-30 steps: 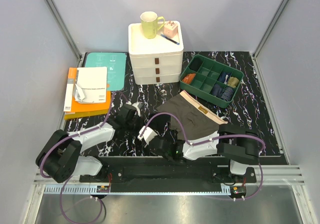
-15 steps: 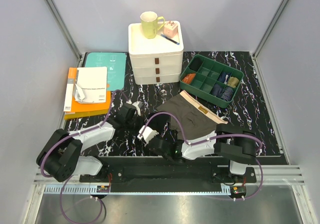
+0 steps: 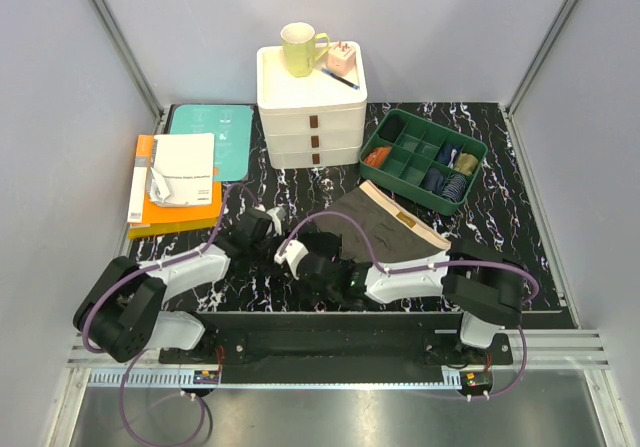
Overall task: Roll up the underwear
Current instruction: Roll the underwear to the center of the board.
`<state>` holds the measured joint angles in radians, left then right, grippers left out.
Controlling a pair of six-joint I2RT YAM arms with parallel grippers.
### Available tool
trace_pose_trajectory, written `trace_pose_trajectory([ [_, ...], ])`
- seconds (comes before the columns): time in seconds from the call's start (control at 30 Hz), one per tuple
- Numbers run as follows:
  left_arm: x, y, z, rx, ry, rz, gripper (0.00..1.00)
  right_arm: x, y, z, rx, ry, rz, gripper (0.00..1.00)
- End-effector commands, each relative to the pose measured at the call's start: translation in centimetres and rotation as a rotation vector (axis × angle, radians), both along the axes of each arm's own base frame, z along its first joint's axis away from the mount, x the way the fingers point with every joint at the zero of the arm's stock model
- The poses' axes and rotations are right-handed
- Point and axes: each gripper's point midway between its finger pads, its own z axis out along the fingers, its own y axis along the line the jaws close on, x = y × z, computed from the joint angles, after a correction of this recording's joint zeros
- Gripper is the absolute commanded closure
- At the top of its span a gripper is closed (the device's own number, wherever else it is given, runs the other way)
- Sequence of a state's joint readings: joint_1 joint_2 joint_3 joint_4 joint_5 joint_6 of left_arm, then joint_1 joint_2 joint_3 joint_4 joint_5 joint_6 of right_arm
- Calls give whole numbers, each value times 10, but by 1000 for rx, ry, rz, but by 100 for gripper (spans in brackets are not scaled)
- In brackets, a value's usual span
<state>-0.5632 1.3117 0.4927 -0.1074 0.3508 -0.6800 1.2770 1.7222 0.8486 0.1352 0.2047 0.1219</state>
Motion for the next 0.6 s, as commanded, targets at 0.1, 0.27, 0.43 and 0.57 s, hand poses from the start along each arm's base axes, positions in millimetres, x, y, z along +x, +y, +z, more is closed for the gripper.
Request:
trace_pose_trajectory([
  [0.1,-13,2,-13,-14,32,-12,57,-13,2,18,82,173,21,100],
  [0.27,-17,4,-19,-14,49,-12,82,-11,3,17,70,160,22,100],
  [0.43,-21,5,-25,1,65,-26,87,-4,1,25,74,124,-7,74],
  [0.57,-22,6,-27,5,70,-31,89,3,-1,35,78,84,-21,59],
])
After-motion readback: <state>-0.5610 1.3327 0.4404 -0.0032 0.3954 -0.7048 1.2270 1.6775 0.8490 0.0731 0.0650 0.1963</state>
